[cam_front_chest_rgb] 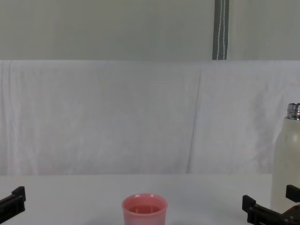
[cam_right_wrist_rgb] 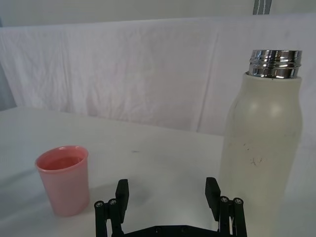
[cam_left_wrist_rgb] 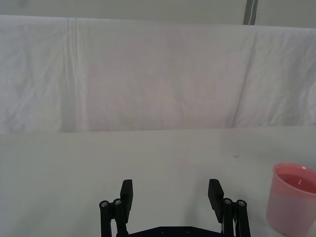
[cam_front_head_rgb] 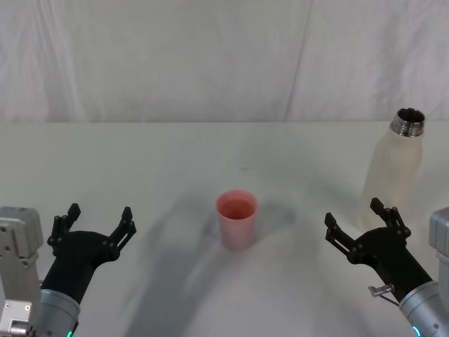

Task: Grasp the thermos with one hand and pour water into the cup lid.

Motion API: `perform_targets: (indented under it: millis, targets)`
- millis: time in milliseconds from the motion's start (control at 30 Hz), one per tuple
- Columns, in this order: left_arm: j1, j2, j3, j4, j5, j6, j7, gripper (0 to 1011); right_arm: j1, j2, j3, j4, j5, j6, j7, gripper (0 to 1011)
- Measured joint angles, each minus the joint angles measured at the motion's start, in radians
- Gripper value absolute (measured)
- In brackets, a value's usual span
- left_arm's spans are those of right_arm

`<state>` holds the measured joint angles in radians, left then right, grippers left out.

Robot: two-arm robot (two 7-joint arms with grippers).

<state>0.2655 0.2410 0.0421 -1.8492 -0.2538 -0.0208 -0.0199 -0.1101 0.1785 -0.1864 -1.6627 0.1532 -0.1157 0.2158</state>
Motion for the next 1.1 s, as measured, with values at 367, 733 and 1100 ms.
perform_targets:
  millis: [367,733,1100]
  targets:
    - [0.0,0.0,0.0,0.0,0.0,0.0,0.0,1001,-0.011,0.001,-0.004,0.005,0.007,0.003,0.0,1001]
    - [0.0,0.0,0.0,0.0,0.0,0.0,0.0,1001,-0.018,0.005,-0.001,0.005,0.016,0.004,-0.001,1001]
    - [0.0,0.0,0.0,0.0,0.0,0.0,0.0,1001,-0.018,0.005,-0.002,0.005,0.016,0.004,-0.001,1001]
